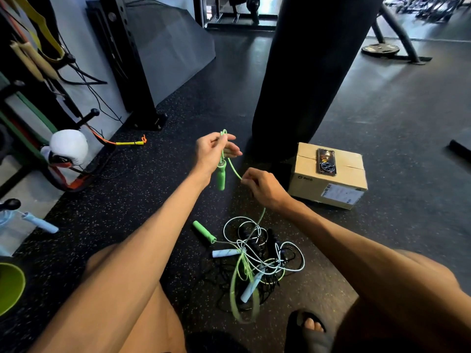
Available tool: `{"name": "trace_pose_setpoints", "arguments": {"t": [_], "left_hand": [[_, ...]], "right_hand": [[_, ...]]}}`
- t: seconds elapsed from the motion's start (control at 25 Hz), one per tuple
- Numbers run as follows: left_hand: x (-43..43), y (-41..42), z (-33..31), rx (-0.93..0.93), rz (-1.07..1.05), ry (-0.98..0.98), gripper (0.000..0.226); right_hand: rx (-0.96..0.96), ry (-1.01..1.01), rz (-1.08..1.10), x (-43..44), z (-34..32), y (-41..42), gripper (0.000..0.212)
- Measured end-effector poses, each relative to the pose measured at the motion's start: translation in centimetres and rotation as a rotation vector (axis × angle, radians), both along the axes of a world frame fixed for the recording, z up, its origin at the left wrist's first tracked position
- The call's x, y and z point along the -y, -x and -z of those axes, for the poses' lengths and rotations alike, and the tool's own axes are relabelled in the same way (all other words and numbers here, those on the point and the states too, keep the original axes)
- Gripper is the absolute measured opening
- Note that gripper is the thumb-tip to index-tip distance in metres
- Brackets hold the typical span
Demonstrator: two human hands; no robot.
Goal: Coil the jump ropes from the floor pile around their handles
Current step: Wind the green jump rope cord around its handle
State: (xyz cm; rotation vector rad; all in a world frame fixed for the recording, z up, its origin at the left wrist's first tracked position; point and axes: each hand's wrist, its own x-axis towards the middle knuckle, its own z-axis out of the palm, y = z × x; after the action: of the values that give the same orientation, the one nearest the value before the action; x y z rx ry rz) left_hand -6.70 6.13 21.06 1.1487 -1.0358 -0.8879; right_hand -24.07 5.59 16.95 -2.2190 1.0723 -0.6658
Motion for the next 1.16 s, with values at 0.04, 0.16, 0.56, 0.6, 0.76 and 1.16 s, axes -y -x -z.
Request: {"name": "trace_pose_setpoints", "arguments": {"t": [0.04,0.16,0.56,0.6,0.76,1.16], "left_hand": [[0.0,0.4,0.2,0.128,-0.005,0.004,0.024],[-0.3,1.1,0.7,0.616,-0.013,0.008,0.02],[-0.4,2.5,0.2,0.919,0.24,-0.324,0.044],[-0.3,2.4,0.4,0.865,0.253,-0.335,0.044],[-0.2,1.4,0.9,0.396,0.246,-0.35,0.041],[-0.4,0.4,0.7,0.175,0.295,-0.407,0.045]], "right_hand": [[-0.01,0.065,-0.039,-0.1,-0.2,-0.1,0.013],[-0.016,0.203,-0.11,-0.2,-1.5,-0.2,0.017],[0.137,0.057,0.107,1.1,-4.0,0.8,0.02],[0.129,0.02,0.136,1.1,-3.9,0.8,0.023],[0.139,-0.35,0.045,0.5,-3.5,0.9,0.034],[0.223,0.018,0.233,2.2,-3.9,2.4,0.012]]}}
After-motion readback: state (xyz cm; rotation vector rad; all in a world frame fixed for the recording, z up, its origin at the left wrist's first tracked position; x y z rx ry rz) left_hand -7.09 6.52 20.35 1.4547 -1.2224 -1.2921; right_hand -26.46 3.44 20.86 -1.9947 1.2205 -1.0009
